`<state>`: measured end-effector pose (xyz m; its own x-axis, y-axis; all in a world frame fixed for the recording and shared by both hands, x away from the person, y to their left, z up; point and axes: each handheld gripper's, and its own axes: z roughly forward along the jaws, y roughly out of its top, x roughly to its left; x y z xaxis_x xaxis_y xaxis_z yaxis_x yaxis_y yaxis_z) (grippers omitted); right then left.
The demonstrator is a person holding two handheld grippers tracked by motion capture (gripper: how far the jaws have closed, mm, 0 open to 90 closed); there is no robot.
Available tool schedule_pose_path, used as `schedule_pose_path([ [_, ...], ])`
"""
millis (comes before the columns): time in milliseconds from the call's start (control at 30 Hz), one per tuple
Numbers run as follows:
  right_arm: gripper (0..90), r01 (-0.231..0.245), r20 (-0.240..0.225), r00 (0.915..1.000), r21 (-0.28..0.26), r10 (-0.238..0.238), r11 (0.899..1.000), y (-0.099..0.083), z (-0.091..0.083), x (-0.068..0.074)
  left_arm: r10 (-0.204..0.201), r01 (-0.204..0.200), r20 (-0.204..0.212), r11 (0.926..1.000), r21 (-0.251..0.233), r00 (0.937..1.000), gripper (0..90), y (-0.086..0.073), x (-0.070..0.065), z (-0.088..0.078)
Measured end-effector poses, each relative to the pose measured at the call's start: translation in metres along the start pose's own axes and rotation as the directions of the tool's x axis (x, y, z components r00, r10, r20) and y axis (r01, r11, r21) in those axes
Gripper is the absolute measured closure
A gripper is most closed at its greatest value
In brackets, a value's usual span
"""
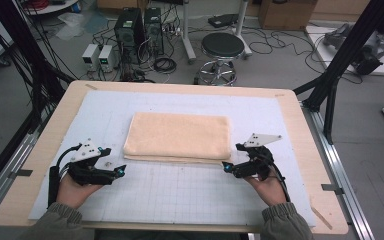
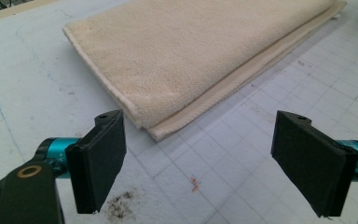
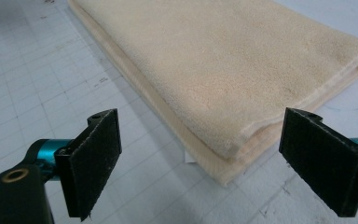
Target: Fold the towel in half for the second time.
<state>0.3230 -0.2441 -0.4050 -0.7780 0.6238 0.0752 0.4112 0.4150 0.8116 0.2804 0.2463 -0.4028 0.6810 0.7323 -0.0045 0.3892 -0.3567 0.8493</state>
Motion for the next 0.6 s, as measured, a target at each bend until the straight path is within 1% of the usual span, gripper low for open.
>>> schedule_pose_path([
  [33, 12.0, 0.002, 0.003, 1.0000, -0.006, -0.002, 1.000, -0.001, -0.002, 0.000, 0.004, -0.004, 0.001, 1.0000, 0.007, 1.0000, 18.1, 0.000, 0.000, -0.001],
  [100, 12.0, 0.001, 0.002, 1.0000, -0.008, -0.001, 1.000, -0.004, -0.004, 0.001, -0.001, 0.001, 0.001, 1.0000, 0.001, 1.0000, 18.0, -0.002, -0.002, -0.003],
  [233, 12.0, 0.000, 0.008, 1.0000, -0.006, 0.001, 1.000, -0.009, -0.010, 0.001, 0.011, -0.011, 0.004, 0.9999, 0.012, 0.9999, 17.7, -0.005, -0.005, -0.007],
  [267, 12.0, 0.001, 0.011, 0.9999, -0.008, -0.001, 1.000, -0.011, -0.012, 0.001, 0.011, -0.011, 0.003, 0.9999, 0.011, 0.9999, 17.5, -0.006, -0.005, -0.007],
  [300, 12.0, -0.003, 0.013, 0.9999, -0.009, 0.003, 1.000, -0.012, -0.014, 0.002, 0.003, -0.003, 0.001, 1.0000, 0.004, 1.0000, 17.4, -0.006, -0.006, -0.007],
  [333, 12.0, -0.009, 0.011, 0.9999, -0.012, 0.009, 1.000, -0.013, -0.015, 0.002, 0.013, -0.013, 0.003, 0.9999, 0.010, 0.9999, 17.3, -0.007, -0.006, -0.009],
  [400, 12.0, -0.005, 0.013, 0.9999, -0.012, 0.006, 1.000, -0.016, -0.018, 0.003, 0.001, -0.001, 0.003, 1.0000, 0.002, 1.0000, 16.9, -0.008, -0.008, -0.011],
  [467, 12.0, -0.007, 0.017, 0.9998, -0.012, 0.007, 1.000, -0.019, -0.022, 0.004, 0.009, -0.009, 0.002, 0.9999, 0.006, 1.0000, 16.6, -0.009, -0.008, -0.013],
  [500, 11.9, 0.000, 0.020, 0.9998, -0.013, 0.000, 1.000, -0.021, -0.023, 0.005, 0.008, -0.008, 0.002, 1.0000, 0.006, 1.0000, 16.4, -0.010, -0.009, -0.013],
  [600, 11.9, -0.007, 0.023, 0.9997, -0.015, 0.007, 1.000, -0.025, -0.028, 0.006, 0.006, -0.006, 0.000, 0.9999, 0.008, 1.0000, 15.3, -0.012, -0.009, -0.015],
])
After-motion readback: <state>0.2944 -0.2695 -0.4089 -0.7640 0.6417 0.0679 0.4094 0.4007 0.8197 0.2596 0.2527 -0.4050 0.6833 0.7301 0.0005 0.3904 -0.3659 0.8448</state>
